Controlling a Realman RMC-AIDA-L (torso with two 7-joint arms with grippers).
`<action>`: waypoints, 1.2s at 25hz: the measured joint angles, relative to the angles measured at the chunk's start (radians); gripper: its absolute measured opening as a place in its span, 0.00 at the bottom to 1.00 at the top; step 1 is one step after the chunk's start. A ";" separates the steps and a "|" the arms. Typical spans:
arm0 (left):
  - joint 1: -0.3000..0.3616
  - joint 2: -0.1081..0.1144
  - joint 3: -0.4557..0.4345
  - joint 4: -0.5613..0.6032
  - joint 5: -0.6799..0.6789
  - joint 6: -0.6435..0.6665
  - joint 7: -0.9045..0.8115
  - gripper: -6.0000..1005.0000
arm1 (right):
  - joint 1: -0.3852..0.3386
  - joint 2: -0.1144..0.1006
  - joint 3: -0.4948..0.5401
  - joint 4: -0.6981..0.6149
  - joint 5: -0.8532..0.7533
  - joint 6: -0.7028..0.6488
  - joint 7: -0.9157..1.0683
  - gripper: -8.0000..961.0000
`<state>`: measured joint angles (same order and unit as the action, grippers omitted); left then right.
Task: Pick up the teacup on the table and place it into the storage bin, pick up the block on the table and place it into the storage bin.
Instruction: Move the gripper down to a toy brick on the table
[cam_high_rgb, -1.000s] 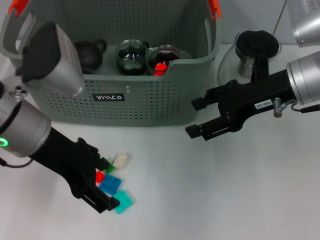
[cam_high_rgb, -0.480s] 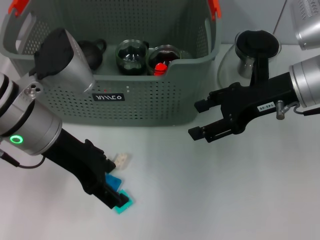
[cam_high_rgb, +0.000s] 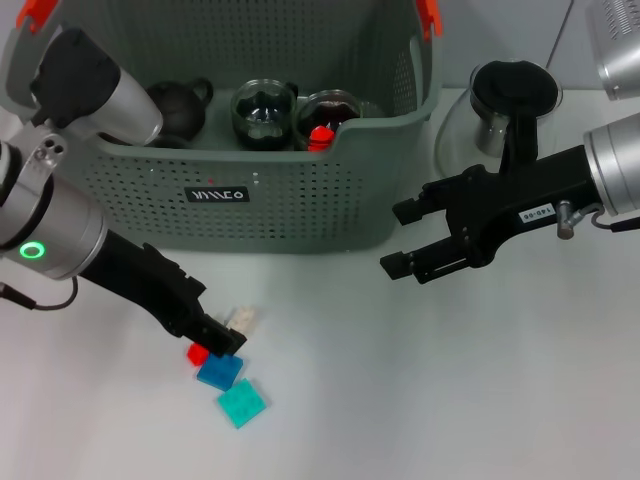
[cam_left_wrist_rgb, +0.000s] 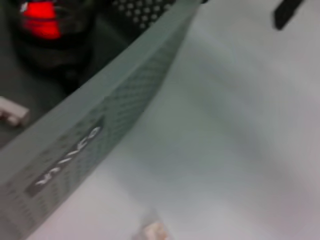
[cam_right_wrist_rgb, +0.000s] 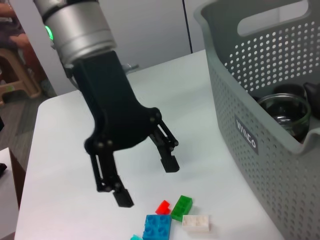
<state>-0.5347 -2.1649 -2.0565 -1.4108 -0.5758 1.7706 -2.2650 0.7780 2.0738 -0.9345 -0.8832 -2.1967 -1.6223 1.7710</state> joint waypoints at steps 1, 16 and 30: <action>-0.002 0.000 -0.001 0.013 0.006 -0.013 -0.007 0.93 | 0.000 0.000 0.001 0.000 0.000 0.000 0.000 0.87; -0.053 -0.004 0.016 0.127 0.031 -0.119 -0.190 0.93 | -0.001 -0.005 0.002 0.001 0.000 -0.003 -0.002 0.87; -0.113 -0.003 0.086 0.225 0.037 -0.165 -0.293 0.93 | 0.009 -0.022 -0.009 0.003 -0.007 -0.033 -0.023 0.87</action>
<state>-0.6476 -2.1683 -1.9706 -1.1858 -0.5386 1.6059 -2.5583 0.7865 2.0514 -0.9430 -0.8799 -2.2033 -1.6552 1.7477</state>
